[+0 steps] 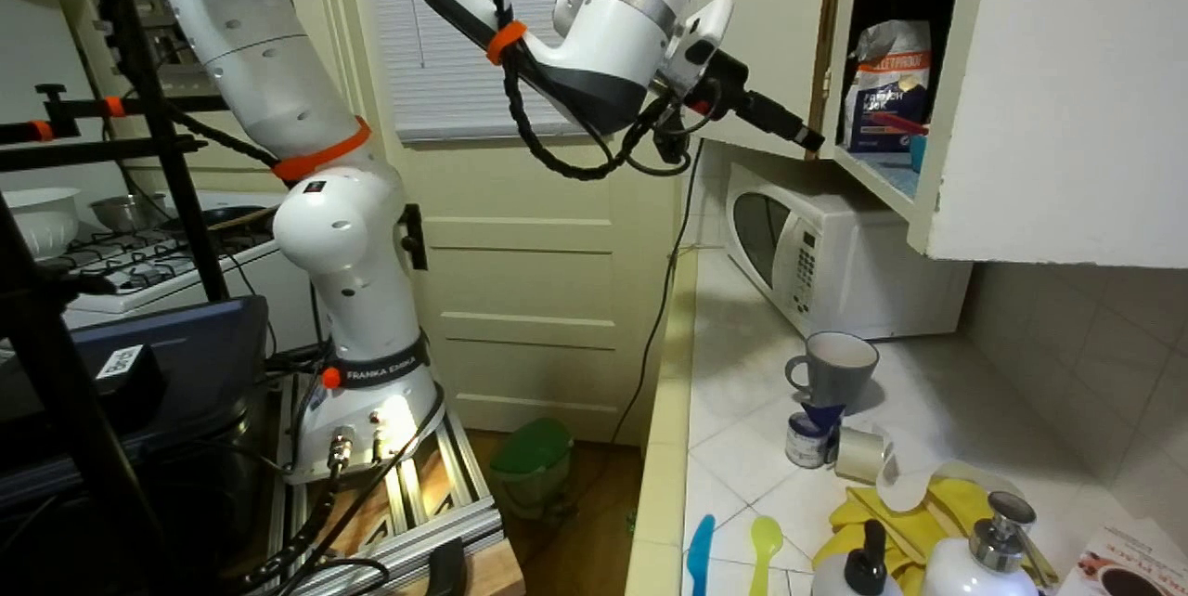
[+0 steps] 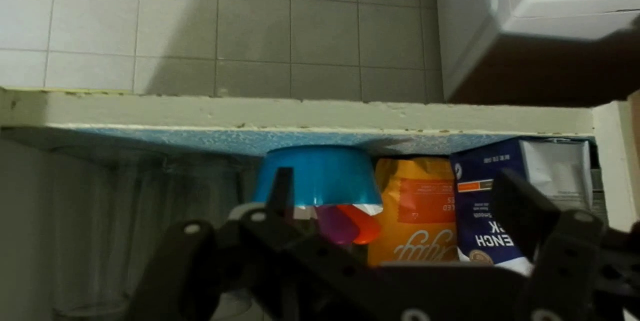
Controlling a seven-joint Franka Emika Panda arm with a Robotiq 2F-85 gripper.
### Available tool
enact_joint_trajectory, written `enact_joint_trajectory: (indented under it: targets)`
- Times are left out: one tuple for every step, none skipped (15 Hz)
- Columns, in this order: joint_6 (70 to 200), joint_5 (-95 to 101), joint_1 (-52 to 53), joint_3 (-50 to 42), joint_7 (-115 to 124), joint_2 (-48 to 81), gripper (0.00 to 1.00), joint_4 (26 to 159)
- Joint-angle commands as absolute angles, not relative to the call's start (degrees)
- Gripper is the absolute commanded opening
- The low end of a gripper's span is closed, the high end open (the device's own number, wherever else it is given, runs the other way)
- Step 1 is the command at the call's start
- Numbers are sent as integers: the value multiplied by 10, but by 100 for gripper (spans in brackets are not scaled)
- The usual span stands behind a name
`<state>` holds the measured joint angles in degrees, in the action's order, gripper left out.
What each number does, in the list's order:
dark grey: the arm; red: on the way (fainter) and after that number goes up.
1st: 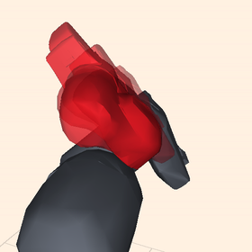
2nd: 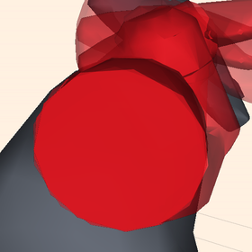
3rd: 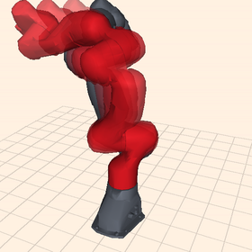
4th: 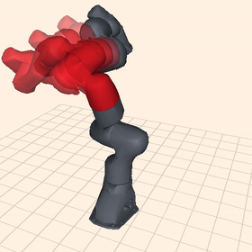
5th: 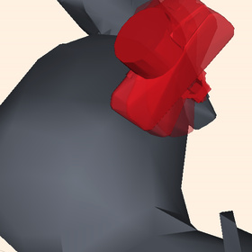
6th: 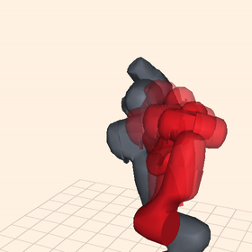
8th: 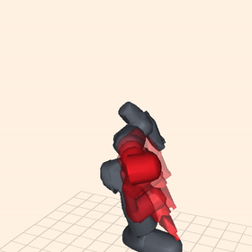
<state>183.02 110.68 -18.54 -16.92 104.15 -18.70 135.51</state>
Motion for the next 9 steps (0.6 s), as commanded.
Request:
enact_joint_trajectory:
  targets:
    - [1886,1079,-218,-179,1030,-206,100,1393]
    - [1899,1078,-225,-181,1032,-205,100,1397]
    - [1914,1079,-235,-181,1033,-202,100,1399]
    - [1912,1002,-207,-218,944,-210,100,1423]
    - [1888,979,-202,-207,921,-201,100,1412]
    - [1890,942,-201,-214,880,-202,100,1420]
    - [1889,918,-199,-217,851,-202,100,1424]
    - [1889,908,-198,-218,840,-202,100,1424]
    - [1889,904,-196,-217,837,-202,100,1424]
